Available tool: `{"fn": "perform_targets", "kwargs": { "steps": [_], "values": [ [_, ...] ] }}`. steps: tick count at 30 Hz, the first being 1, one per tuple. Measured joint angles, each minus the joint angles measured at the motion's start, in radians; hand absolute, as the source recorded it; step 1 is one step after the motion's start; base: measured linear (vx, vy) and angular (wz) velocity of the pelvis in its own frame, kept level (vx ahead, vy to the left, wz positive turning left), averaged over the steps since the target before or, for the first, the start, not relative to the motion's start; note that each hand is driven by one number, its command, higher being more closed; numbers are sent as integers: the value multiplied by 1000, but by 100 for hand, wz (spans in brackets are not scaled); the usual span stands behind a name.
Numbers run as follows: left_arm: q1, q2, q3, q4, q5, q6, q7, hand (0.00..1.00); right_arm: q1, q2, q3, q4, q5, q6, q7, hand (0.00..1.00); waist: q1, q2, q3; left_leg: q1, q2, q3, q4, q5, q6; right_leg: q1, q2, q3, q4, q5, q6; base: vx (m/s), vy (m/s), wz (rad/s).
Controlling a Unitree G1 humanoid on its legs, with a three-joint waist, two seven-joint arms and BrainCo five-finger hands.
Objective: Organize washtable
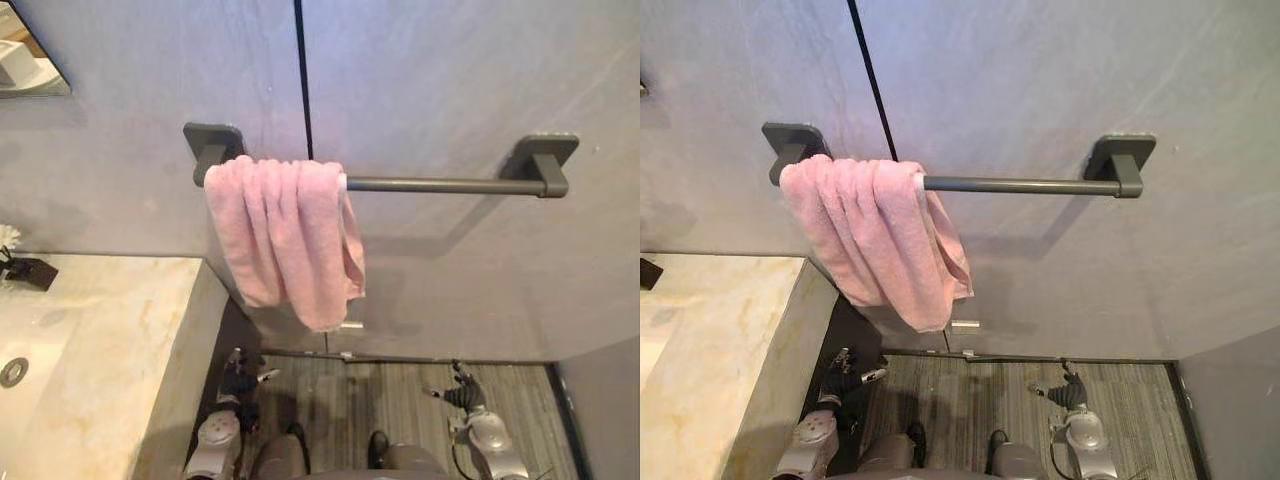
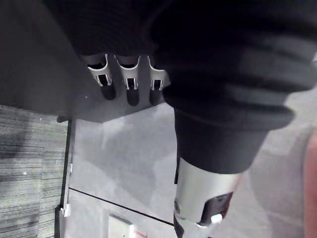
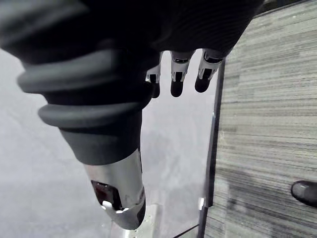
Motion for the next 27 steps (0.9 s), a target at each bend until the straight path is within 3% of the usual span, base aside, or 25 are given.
{"fn": "perform_targets", "kwargs": {
  "steps": [5,10,15,27],
  "values": [
    [15,3,0,-33,-8,0,-2,0,19,3,-1,1,0,0,0,0,-7,0,-1,56,-28,-3,-112,51,12,16,-14,-6,-20,1,8,47,21,4],
    [121,10,0,-318,-54,-4,-18,0,35,6,-2,0,0,-2,1,0,-19,-6,-10,83,-32,-28,-153,74,10,43,-15,-31,-34,1,8,-11,-13,15],
    [175,16,0,-516,-53,-22,-26,0,51,8,-4,-2,-1,-5,8,0,-9,-3,-27,109,-33,-40,-204,106,6,47,-10,-34,-33,2,7,-53,-17,4],
    [128,35,-21,-616,47,-44,-14,0,56,8,3,-3,-5,-4,29,0,-26,7,-55,140,-28,-44,-239,119,3,62,2,-29,-53,11,6,-31,-15,0]
  ]
}}
